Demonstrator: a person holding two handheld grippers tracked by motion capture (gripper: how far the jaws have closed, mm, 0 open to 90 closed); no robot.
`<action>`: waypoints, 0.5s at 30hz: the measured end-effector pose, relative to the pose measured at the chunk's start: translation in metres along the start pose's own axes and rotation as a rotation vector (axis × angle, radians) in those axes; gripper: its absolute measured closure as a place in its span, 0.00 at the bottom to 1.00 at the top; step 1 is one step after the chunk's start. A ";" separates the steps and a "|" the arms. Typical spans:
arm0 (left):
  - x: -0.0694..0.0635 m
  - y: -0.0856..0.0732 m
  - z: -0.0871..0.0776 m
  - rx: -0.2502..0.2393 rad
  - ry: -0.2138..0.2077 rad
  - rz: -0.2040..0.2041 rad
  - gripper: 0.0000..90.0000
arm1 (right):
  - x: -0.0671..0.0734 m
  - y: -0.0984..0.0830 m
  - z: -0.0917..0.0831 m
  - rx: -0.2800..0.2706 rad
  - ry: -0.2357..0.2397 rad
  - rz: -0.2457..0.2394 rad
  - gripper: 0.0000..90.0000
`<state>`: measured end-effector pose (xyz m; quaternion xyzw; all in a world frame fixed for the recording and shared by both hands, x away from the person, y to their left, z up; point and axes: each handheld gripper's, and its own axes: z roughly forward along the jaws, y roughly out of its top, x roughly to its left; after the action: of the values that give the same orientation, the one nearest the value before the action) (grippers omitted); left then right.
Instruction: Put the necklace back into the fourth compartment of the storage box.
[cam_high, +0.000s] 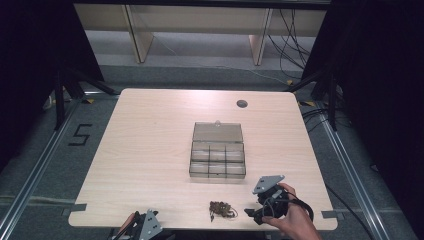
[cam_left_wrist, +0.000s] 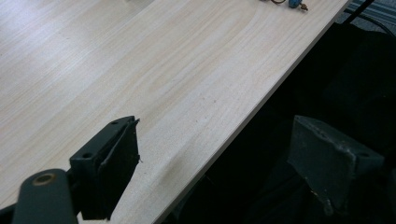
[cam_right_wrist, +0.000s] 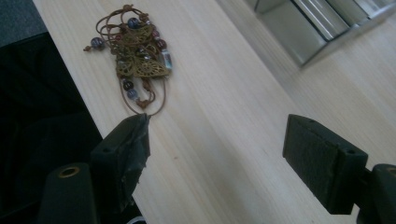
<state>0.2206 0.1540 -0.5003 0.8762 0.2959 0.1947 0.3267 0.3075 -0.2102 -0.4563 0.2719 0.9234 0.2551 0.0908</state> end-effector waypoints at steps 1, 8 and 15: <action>-0.001 0.000 0.000 0.001 -0.005 -0.014 0.17 | 0.001 0.001 0.001 0.003 0.000 0.000 0.26; 0.000 0.000 0.000 0.003 0.011 0.002 0.17 | 0.010 0.019 0.010 0.039 0.036 -0.054 0.27; 0.001 0.000 -0.002 -0.003 -0.005 0.000 0.17 | 0.016 0.032 0.020 0.045 0.076 -0.118 0.28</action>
<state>0.2205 0.1554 -0.4990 0.8763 0.2947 0.1931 0.3287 0.3147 -0.1704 -0.4572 0.2093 0.9460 0.2388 0.0644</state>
